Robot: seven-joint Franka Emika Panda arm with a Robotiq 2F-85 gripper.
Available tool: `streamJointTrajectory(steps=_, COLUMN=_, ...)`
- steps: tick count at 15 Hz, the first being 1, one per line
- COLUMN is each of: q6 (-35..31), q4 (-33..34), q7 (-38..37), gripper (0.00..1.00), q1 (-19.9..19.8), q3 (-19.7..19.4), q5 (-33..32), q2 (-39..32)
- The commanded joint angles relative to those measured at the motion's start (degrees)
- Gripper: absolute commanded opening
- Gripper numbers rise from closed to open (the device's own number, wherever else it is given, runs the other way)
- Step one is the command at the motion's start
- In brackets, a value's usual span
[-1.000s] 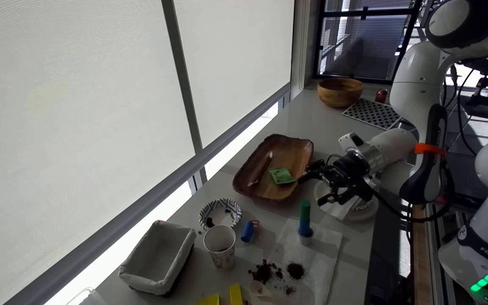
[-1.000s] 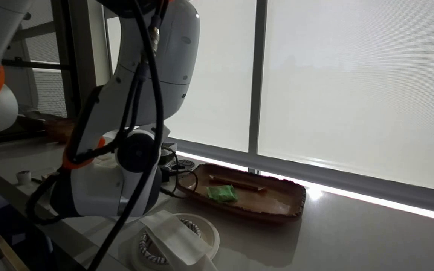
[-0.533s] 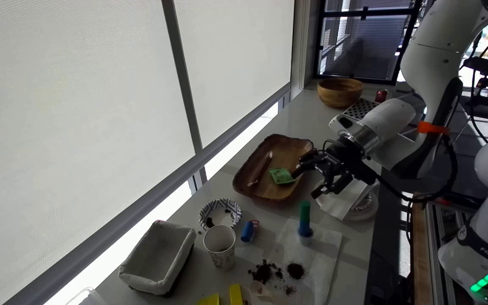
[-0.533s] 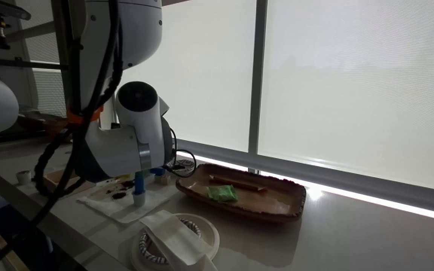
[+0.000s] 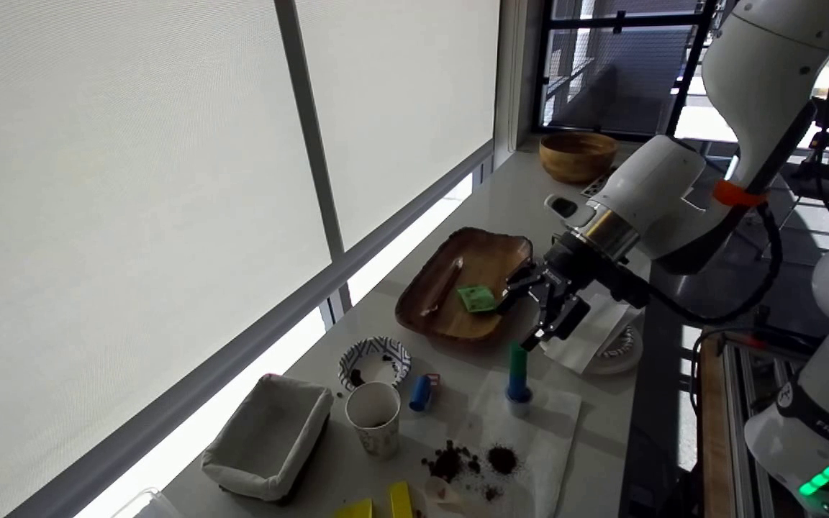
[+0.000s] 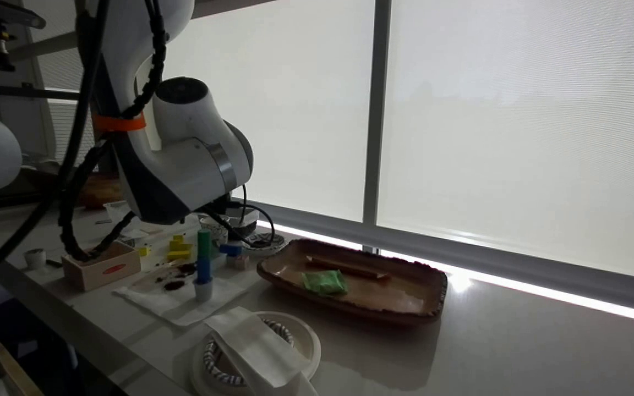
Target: Put the green block on top of the blue block at the front.
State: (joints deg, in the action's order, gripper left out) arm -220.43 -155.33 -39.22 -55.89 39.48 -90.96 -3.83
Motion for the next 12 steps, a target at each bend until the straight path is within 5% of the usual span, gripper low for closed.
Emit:
streamJointTrajectory(steps=1, q6=6.52, q4=0.87, q7=-15.0, gripper=1.0, q1=2.0, q3=1.17, q5=-8.7, q2=5.53)
streamJointTrajectory(steps=7, q6=10.56, q4=-0.57, q7=-37.65, gripper=1.0, q1=2.89, q3=3.22, q5=-29.62, q2=10.76)
streamJointTrajectory(steps=12, q6=-1.42, q4=6.19, q7=-54.95, gripper=1.0, q1=-2.31, q3=10.44, q5=-45.01, q2=22.52)
